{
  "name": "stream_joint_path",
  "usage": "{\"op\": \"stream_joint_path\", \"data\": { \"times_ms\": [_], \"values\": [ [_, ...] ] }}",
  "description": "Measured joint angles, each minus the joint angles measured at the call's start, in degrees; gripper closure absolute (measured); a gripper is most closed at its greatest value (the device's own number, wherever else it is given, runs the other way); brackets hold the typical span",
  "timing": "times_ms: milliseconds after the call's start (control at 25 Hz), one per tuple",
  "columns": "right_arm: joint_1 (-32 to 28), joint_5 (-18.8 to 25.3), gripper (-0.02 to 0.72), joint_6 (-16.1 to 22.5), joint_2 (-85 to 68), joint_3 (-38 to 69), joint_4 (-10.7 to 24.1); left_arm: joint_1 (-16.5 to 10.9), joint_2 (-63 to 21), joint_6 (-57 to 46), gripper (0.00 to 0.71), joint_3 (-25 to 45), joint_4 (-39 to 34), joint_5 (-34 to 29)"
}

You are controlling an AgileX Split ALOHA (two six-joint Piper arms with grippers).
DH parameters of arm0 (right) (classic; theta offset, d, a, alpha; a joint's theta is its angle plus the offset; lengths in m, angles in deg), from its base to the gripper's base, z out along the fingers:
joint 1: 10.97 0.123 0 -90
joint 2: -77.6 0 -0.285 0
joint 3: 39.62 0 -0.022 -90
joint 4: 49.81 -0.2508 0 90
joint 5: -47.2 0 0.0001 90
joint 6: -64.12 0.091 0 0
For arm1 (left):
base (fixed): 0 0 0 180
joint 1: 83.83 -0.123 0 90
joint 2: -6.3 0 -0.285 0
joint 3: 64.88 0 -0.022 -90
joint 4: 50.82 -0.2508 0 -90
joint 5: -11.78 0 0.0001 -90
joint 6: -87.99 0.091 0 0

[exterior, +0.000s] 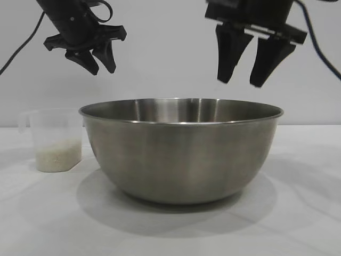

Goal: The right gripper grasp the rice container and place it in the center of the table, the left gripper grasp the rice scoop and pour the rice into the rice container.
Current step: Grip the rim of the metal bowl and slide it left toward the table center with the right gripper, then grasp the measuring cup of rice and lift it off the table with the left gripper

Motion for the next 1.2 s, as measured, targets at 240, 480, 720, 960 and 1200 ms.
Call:
{"op": "stream_joint_path", "data": {
  "times_ms": [240,480,720,960,1200],
  "values": [
    [0.00,-23.34,0.246,-0.11,-15.57,25.43,3.93,0.00,-0.52,0.00,0.434,0.00,-0.11,0.00],
    [-3.01,-31.52,0.246,-0.11,-28.15,39.07,3.92,0.00,-0.61,0.00,0.434,0.00,-0.11,0.00],
    [-15.70,-32.28,0.246,-0.11,-35.57,41.55,3.81,0.00,-0.61,0.00,0.434,0.00,-0.21,-0.22],
    [-18.76,-24.65,0.246,-0.11,-46.28,41.64,1.61,0.00,-1.19,0.00,0.434,0.00,-0.11,-0.32],
    [-18.76,-6.73,0.246,-0.11,-63.06,41.64,1.17,0.00,-1.69,0.00,0.434,0.00,-0.11,-0.52]
  ]
}}
